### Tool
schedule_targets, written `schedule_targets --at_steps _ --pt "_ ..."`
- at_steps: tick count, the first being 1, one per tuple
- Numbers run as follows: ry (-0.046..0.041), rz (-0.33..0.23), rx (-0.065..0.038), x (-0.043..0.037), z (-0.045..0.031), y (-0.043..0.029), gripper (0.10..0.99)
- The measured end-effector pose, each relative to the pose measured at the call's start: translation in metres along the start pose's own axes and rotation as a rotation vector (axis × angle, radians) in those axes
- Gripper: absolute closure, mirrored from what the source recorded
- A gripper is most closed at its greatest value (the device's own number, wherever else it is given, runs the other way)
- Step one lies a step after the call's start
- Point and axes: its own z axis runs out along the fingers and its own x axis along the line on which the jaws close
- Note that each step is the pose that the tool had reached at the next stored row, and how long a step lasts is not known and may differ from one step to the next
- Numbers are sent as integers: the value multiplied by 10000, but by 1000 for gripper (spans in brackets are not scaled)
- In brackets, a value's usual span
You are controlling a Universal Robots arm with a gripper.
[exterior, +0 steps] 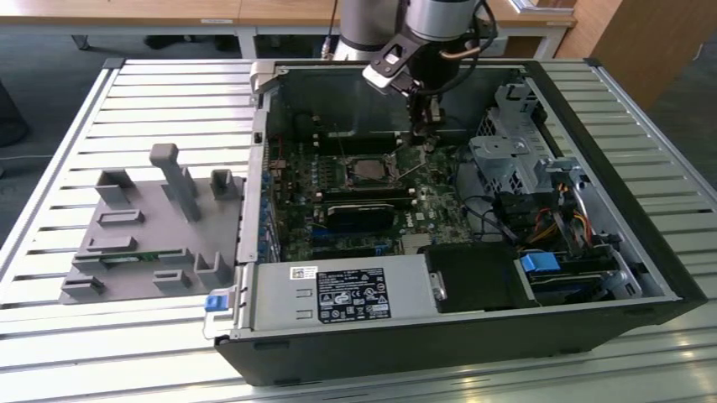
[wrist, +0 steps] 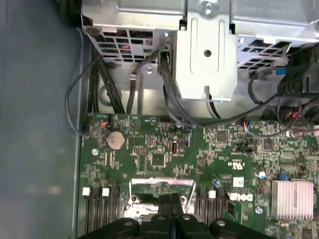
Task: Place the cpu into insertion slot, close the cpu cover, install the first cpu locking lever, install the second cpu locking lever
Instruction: 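Close the cpu cover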
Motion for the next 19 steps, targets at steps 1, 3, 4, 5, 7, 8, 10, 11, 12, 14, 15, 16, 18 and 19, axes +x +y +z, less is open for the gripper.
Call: schedule_targets --at_steps 1,3,4,5,7,8,10,11,12,14,15,16,18,19 --pt "0 -1 0 4 5 12 965" --pt "0 -1 0 12 17 35 965" --pt "0 -1 0 16 22 46 965" --pt "0 -1 -1 21 27 56 965" --pt "-1 -1 0 25 38 70 965" --pt "-2 0 0 28 43 77 965" --pt "-3 0 0 35 53 94 965" --pt "-2 -1 0 38 58 103 965" --pt "0 0 0 40 61 117 965" --pt "-3 -1 0 41 66 145 965" --pt "-3 -1 0 42 69 152 965" --pt "-3 -1 0 43 73 160 965" --pt "-3 -1 0 46 81 175 965" --pt "-4 -1 0 49 84 182 965"
